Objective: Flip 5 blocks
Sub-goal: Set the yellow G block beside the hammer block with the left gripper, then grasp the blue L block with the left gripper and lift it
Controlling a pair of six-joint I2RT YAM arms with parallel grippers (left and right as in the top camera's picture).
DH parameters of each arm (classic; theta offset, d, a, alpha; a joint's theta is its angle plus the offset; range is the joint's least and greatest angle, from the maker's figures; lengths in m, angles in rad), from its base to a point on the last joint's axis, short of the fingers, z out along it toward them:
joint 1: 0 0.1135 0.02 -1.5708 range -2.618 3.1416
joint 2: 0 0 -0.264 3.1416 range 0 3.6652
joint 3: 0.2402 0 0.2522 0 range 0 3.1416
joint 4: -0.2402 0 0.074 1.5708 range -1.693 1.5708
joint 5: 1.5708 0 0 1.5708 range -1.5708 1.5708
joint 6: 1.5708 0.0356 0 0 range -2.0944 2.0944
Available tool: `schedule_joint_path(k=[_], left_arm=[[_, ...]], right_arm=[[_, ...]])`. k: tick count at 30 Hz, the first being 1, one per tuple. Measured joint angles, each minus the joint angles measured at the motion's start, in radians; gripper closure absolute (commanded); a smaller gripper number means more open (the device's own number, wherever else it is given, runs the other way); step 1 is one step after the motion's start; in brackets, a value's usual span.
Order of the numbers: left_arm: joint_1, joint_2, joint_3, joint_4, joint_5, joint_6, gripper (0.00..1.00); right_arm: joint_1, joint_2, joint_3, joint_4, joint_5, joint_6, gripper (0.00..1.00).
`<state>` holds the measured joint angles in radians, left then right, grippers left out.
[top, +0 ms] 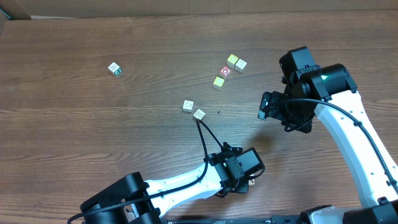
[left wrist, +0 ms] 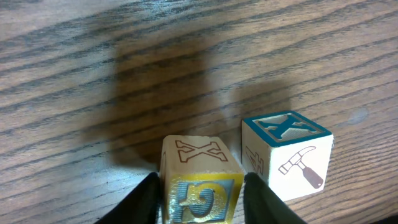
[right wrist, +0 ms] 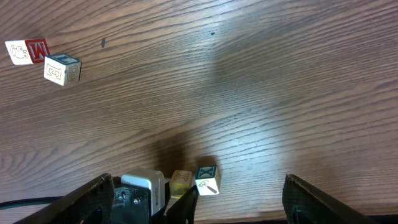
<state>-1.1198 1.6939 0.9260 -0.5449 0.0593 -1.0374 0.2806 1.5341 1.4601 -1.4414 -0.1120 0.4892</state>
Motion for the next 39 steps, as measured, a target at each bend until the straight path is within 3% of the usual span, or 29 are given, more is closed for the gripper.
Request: schedule_joint_path(k=[24,25,28,29,30,35,39], left_arm=[[0.0,-0.061,0.0,-0.016,-0.054,-0.002,0.64],[0.0,-0.076,0.0,-0.025,-0.06,-0.002,0.62],[0.0,-0.136,0.0,-0.062,-0.089,0.0,0.41],[0.0,-0.159,0.0,-0.073,-0.103,0.011,0.33],[0.001,-0.18,0.0,-0.087,-0.118,0.024,0.32],[0.089,-0.248,0.0,-0.135,-0.174,0.165,0.31],[0.335,-0.248,-0.001,-0.095,-0.127,0.379,0.34]], right_arm=[[0.0,0.0,0.0,-0.01,0.0,0.0,0.13],[0.0,0.0,0.0,-0.01,0.0,0.0,0.13],[0.0,0.0,0.0,-0.01,0.0,0.0,0.13],[0.0,0.0,0.0,-0.01,0.0,0.0,0.13],[0.0,0.0,0.0,-0.01,0.0,0.0,0.13],[0.0,0.0,0.0,-0.005,0.0,0.0,0.12],[0.0,0.0,0.0,-0.004,0.0,0.0,0.12]])
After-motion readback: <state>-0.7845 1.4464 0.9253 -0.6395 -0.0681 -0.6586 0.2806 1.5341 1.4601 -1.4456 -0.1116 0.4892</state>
